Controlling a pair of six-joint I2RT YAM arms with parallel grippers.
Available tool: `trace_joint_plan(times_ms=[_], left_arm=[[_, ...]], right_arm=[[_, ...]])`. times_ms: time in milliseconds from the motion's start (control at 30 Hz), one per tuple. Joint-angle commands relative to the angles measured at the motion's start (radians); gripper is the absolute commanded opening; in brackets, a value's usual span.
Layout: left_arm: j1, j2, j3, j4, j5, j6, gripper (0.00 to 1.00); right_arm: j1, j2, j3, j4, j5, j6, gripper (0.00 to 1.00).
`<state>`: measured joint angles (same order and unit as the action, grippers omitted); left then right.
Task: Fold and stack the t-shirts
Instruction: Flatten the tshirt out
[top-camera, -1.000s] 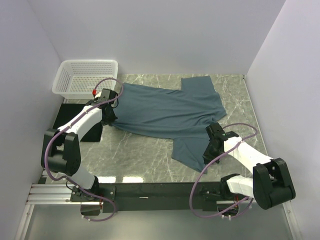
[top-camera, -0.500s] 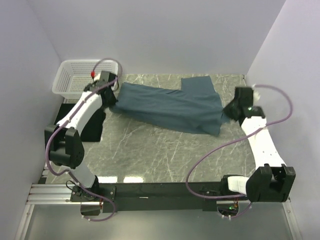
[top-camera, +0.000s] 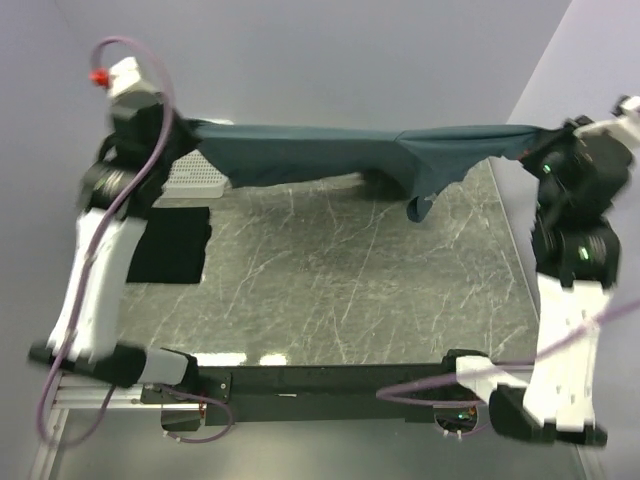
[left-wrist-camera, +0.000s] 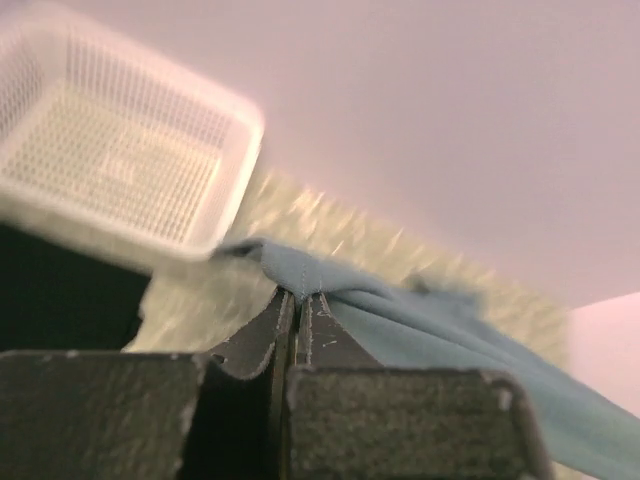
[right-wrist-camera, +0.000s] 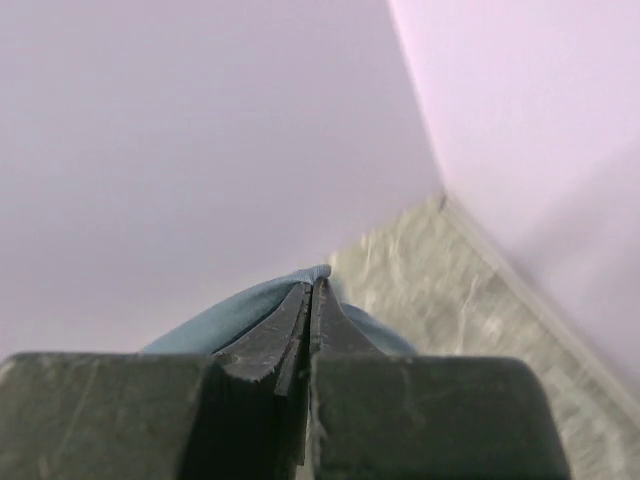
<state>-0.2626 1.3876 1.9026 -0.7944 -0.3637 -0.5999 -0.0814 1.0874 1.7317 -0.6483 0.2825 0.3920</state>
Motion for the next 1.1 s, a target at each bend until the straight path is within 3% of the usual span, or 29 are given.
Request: trace_joint_plan(times_ms=[0, 133, 233, 400, 533, 667, 800, 900, 1067], left_arm=[[0.014, -0.224, -0.069, 0.125, -0.115, 0.109, 0.0], [0.014, -0.407, -0.114, 0.165, -0.104, 0.173, 0.0], [0.014, -0.452, -0.085, 0.137, -0.057, 0.195, 0.0], [0.013, -0.444, -0.008, 0.073, 0.025, 0.207, 0.0], [0.014, -0.389, -0.033, 0.066, 0.065, 0.233, 0.0], [0.014, -0.325, -0.164, 0.144, 0.107, 0.235, 0.0], [0.014, -0.242, -0.425, 0.312, 0.099, 0.223, 0.01], [0.014, -0.081, -0.523, 0.431, 0.062, 0.212, 0.01], [0.016, 0.175, -0.536, 0.585, 0.02, 0.222, 0.01]], right_arm=[[-0.02, -0.15, 0.063, 0.059, 0.138, -0.172, 0.0], [-0.02, -0.25, 0.101, 0.084, 0.164, -0.312, 0.0], [-0.02, -0.291, 0.149, 0.091, 0.15, -0.378, 0.0], [-0.021, -0.299, 0.203, 0.124, 0.179, -0.485, 0.0], [-0.02, -0.253, 0.212, 0.141, 0.185, -0.544, 0.0], [-0.018, -0.204, 0.053, 0.214, 0.129, -0.55, 0.0], [-0.018, -0.156, -0.176, 0.352, 0.067, -0.541, 0.0], [-0.008, -0.091, -0.348, 0.483, 0.024, -0.544, 0.0], [0.038, 0.122, -0.53, 0.698, 0.014, -0.53, 0.0]])
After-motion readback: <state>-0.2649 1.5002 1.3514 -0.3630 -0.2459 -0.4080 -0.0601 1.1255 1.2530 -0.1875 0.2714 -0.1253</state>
